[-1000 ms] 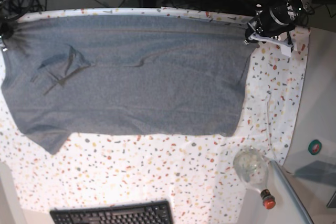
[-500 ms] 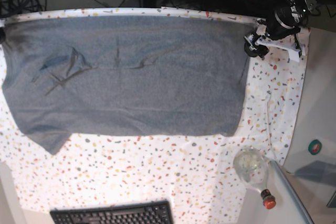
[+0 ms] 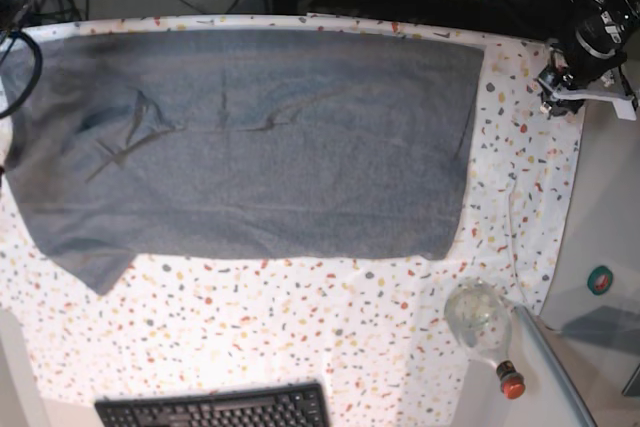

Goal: Layout the t-shirt on the table in an organized manner, then fold the t-shirt properly

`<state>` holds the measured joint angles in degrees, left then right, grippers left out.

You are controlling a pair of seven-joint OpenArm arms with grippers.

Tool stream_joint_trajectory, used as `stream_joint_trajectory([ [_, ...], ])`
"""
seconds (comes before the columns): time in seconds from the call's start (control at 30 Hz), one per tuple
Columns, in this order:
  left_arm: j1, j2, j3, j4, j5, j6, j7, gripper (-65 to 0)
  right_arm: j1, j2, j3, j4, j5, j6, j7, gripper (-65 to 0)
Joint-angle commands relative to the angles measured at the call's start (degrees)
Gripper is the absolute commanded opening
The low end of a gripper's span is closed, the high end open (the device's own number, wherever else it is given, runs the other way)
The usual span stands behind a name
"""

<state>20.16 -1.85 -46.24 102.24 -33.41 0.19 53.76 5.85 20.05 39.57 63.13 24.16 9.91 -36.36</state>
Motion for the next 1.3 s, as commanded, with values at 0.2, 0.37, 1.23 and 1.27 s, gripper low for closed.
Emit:
stream_joint_trajectory([
  [0.2, 1.4, -0.5, -0.7, 0.9, -0.8, -0.3, -0.4, -65.0, 12.0, 7.2, -13.1, -26.2, 0.0, -0.6, 16.2, -25.4],
  [0.37, 1.9, -0.6, -0.7, 0.9, -0.8, -0.3, -0.4, -65.0, 13.9, 7.3, -14.6, -30.8, 0.0, -0.6, 17.8, -25.5],
  [1.23, 1.5, -0.7, 0.0, 0.8, -0.7, -0.2, -0.4, -65.0, -6.9, -6.6, -2.9, 13.4, 0.1, -1.0, 3.1, -65.0],
  [1.27, 1.5, -0.7, 0.0, 0.8, -0.7, -0.2, -0.4, -65.0, -7.8, -7.6, -1.9, 16.3, 0.1, -1.0, 0.8, -65.0],
])
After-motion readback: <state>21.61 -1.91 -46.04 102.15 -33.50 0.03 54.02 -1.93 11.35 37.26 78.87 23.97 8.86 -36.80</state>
